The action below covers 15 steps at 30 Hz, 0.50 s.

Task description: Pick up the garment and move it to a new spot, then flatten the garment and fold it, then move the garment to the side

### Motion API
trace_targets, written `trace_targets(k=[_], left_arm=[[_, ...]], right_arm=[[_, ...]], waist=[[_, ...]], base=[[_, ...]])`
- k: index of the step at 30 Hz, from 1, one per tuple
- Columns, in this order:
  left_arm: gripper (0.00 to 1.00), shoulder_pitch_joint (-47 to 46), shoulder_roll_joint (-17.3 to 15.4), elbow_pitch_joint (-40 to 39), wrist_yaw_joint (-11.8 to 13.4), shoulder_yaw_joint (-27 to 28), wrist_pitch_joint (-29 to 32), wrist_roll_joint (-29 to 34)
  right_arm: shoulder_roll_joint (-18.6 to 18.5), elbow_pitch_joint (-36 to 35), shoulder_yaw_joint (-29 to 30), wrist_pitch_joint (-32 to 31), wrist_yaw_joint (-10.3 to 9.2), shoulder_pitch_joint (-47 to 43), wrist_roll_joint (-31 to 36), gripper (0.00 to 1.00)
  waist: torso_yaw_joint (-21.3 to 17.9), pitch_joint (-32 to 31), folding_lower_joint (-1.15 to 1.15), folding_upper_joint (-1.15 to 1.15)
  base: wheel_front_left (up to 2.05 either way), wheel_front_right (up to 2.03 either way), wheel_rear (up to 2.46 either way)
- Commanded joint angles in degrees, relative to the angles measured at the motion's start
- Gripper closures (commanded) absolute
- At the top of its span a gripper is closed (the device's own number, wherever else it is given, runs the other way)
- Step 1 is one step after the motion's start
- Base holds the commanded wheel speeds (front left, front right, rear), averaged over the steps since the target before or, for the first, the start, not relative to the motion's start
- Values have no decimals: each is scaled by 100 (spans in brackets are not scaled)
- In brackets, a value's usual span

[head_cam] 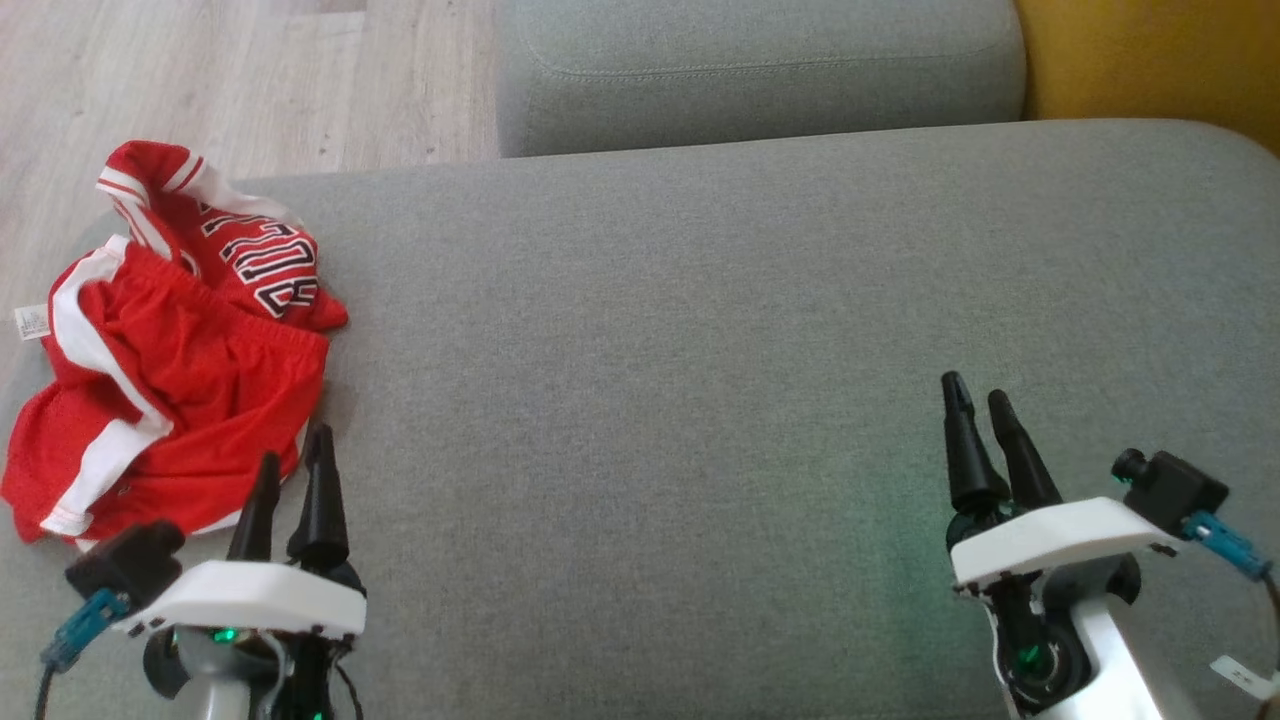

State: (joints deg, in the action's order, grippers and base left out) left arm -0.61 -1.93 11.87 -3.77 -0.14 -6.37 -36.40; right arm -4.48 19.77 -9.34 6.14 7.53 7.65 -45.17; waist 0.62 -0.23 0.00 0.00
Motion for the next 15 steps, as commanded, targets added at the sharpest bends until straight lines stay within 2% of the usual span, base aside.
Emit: trace_targets(k=[1,15], left_arm=[[0,-394,-128,-169,51,58,-93,278],[0,-450,-145,-172,139,25,-310,1110]], right_arm=[[-16,-125,-154,108,-3,387,271,0],[36,152,-380,328,-3,554,1120,0]], waist=[[2,1,0,0],[16,-14,0,0]], base=[[0,0,0],[0,0,0]])
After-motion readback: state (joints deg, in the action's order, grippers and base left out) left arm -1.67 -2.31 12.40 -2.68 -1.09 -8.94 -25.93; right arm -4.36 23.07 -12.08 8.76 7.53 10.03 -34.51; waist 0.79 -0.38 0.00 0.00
